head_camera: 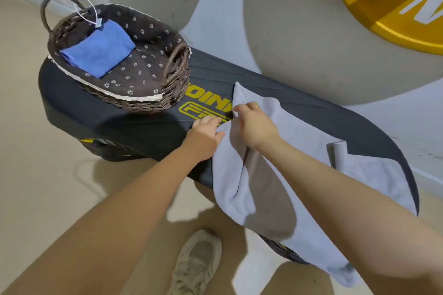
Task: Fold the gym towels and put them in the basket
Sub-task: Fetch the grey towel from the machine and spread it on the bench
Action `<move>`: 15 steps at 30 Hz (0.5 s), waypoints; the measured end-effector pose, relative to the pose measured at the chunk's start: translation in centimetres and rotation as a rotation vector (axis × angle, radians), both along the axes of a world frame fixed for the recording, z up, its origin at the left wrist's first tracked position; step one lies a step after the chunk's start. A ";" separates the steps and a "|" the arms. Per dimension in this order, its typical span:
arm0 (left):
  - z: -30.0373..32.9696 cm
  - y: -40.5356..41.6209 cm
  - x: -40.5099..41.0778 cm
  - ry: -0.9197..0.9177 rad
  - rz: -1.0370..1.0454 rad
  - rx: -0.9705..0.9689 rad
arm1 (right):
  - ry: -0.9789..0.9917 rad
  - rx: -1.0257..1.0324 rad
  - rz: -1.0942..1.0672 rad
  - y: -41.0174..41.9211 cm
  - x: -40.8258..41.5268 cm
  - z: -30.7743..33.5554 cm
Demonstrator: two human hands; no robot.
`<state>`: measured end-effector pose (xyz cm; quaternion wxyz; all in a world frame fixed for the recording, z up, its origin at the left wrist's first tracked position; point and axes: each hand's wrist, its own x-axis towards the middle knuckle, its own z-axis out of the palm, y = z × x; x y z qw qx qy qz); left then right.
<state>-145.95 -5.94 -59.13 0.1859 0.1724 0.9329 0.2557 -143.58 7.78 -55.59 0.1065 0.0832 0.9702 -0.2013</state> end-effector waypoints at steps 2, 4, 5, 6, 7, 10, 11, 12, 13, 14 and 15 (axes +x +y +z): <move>-0.6 0.7 -0.4 0.007 -0.015 0.016 | 0.029 -0.068 -0.101 0.2 -1.0 -0.5; -0.7 0.5 -0.6 -0.015 -0.029 0.196 | 0.042 -0.160 -0.238 0.6 -2.1 -0.8; -0.4 0.0 -0.5 -0.046 -0.025 0.310 | 0.047 -0.202 -0.306 0.8 -2.7 -0.9; 0.1 -0.6 -0.4 -0.079 -0.010 0.393 | 0.050 -0.235 -0.363 1.0 -3.2 -1.0; 0.7 -1.3 -0.3 -0.097 0.005 0.430 | 0.047 -0.252 -0.418 1.1 -3.8 -1.0; 2.1 -3.7 -0.2 -0.056 0.002 0.399 | 0.027 -0.320 -0.565 0.7 -5.4 -0.8; 2.4 -4.5 -0.1 -0.040 -0.009 0.382 | -0.006 -0.376 -0.597 0.2 -5.8 -0.8; 2.7 -5.2 0.0 -0.032 -0.019 0.363 | -0.051 -0.421 -0.612 -0.4 -6.1 -0.8; 2.9 -5.9 0.0 -0.029 -0.022 0.343 | -0.093 -0.430 -0.614 -1.1 -6.3 -0.9; 2.9 -6.5 0.0 -0.029 -0.016 0.327 | -0.129 -0.412 -0.597 -1.9 -6.4 -1.0; 2.7 -7.1 0.0 -0.030 -0.005 0.316 | -0.150 -0.367 -0.561 -2.7 -6.5 -1.3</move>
